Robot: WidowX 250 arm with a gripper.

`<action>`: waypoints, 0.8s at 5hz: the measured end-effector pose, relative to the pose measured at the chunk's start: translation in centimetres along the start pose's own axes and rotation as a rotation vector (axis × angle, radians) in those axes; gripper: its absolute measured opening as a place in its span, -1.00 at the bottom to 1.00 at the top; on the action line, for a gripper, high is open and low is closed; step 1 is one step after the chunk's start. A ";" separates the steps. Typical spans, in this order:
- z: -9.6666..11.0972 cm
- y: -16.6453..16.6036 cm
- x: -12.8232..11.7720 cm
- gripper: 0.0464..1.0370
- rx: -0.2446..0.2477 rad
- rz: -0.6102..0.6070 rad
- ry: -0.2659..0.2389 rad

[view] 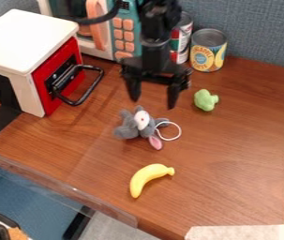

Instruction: Moves a grey toy to the right side of the table

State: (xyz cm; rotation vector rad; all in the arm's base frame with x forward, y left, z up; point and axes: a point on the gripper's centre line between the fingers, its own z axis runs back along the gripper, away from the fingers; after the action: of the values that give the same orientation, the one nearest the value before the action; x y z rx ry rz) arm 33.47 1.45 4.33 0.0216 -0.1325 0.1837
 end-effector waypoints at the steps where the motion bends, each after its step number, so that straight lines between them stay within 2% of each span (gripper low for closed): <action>1: -1.5 0.8 -0.3 0.93 -0.001 0.002 0.019; 2: -3.5 1.0 -1.1 0.93 0.020 -0.007 0.077; 3: -4.5 1.0 -1.4 0.84 0.033 -0.009 0.093; 4: -4.2 0.6 -1.4 0.36 0.037 -0.021 0.084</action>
State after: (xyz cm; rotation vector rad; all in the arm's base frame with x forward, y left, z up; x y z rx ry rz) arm 32.53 1.91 -0.02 0.0521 -0.0456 0.1663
